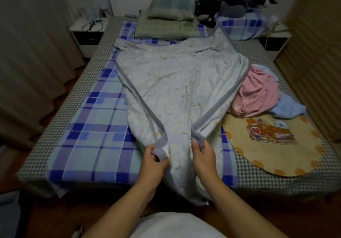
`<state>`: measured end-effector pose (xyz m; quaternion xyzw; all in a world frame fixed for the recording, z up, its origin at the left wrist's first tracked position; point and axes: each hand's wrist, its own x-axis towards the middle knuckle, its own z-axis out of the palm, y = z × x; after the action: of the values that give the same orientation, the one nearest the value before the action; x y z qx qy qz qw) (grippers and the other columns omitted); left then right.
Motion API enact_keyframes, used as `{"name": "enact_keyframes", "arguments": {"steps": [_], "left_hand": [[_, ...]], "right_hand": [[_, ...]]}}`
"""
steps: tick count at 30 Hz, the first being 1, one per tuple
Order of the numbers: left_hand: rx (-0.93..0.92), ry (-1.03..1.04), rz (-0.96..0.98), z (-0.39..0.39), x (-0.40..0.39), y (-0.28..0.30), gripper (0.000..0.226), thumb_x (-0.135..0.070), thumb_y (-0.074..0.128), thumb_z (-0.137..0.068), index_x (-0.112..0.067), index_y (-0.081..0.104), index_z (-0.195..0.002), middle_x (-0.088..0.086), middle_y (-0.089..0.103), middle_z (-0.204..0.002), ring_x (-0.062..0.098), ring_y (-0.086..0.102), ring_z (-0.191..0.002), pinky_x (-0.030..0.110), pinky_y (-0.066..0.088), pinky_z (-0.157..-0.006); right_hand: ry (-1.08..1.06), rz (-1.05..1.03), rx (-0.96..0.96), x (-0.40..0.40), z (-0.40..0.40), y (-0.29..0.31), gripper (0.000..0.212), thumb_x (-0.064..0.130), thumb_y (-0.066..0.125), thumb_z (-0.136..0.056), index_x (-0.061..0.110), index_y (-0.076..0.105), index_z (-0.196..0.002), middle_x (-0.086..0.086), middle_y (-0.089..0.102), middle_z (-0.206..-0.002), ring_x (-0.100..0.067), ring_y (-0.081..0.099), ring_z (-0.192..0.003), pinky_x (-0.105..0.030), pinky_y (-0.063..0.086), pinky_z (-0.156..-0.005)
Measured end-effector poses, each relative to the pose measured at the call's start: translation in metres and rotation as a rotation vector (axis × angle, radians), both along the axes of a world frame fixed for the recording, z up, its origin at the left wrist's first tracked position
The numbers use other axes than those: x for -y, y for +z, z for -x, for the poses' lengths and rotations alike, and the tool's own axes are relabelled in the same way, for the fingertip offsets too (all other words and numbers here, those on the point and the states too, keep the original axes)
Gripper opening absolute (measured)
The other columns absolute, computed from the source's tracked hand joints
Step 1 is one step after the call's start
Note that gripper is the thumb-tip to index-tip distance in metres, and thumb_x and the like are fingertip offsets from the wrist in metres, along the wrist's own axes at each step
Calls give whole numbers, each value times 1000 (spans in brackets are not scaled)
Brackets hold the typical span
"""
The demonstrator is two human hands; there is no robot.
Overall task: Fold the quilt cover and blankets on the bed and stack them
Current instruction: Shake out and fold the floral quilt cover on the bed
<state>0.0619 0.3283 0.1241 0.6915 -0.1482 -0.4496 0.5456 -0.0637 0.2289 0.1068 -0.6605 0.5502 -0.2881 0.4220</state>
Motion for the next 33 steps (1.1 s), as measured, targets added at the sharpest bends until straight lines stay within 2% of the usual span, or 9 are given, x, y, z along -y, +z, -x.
{"name": "enact_keyframes", "arguments": {"steps": [5, 9, 11, 13, 16, 19, 23, 28, 33], "left_hand": [[121, -1, -17, -3, -6, 8, 10, -22, 61, -97, -22, 59, -107, -6, 69, -103, 10, 65, -97, 20, 51, -74], [201, 20, -65, -12, -8, 14, 3, -19, 63, -95, -18, 60, -96, -6, 66, -94, 6, 61, -86, 17, 48, -69], [196, 29, -59, -15, -9, 18, 10, -14, 62, -94, -21, 59, -89, -9, 65, -88, 5, 60, -81, 16, 47, -64], [174, 39, -52, -17, -10, 22, 9, -16, 61, -95, -22, 60, -89, -7, 67, -88, 9, 63, -83, 19, 50, -65], [139, 53, -40, -21, -10, 27, 11, -28, 59, -98, -20, 63, -91, 1, 69, -93, 20, 67, -93, 41, 59, -79], [201, 21, -15, -27, -15, 33, 15, -29, 59, -97, -23, 63, -84, -2, 69, -84, 18, 66, -88, 36, 57, -72], [228, -130, -63, -22, -22, 41, 18, -27, 59, -96, -12, 61, -86, 8, 68, -83, 13, 66, -77, 34, 55, -68], [95, -258, -83, -10, -21, 33, 19, -31, 56, -98, -16, 67, -100, 5, 74, -91, 20, 72, -88, 44, 59, -86], [20, -295, -64, -8, -20, 32, 20, -28, 50, -102, -19, 69, -104, 3, 76, -94, 17, 73, -89, 39, 60, -85]], "right_hand": [[-256, 59, -42, 13, 19, 26, 29, 38, 46, -102, 17, 57, -87, 6, 55, -75, -11, 54, -69, -16, 42, -54], [-827, 98, 51, 76, 70, 74, 52, 48, 37, -102, 4, 63, -108, -10, 65, -100, -27, 63, -93, -44, 53, -83], [-969, 189, 267, 108, 80, 106, 46, 50, 37, -101, 14, 66, -98, -3, 68, -92, -15, 66, -82, -40, 58, -78], [-850, 252, 212, 135, 74, 79, 36, 49, 37, -102, 28, 64, -89, 7, 65, -78, 1, 60, -63, -23, 57, -57], [-156, 269, -120, 178, 61, -50, 40, 34, 26, -107, 52, 59, -117, 13, 68, -103, 6, 63, -83, -21, 57, -67], [203, 237, -277, 68, 2, -2, 39, 12, 44, -95, 35, 66, -119, 15, 70, -101, -1, 62, -84, -23, 49, -71], [233, 237, -220, -33, -5, 39, 39, 10, 53, -93, 24, 66, -127, -3, 73, -111, -22, 67, -98, -23, 48, -81], [233, 206, -186, -57, -11, 12, 49, 7, 60, -91, 31, 60, -133, 0, 73, -113, -11, 65, -96, -20, 49, -88], [296, 246, -148, -60, -8, 13, 52, 6, 61, -91, 30, 57, -137, 2, 70, -119, -3, 63, -102, -11, 45, -91]]}}
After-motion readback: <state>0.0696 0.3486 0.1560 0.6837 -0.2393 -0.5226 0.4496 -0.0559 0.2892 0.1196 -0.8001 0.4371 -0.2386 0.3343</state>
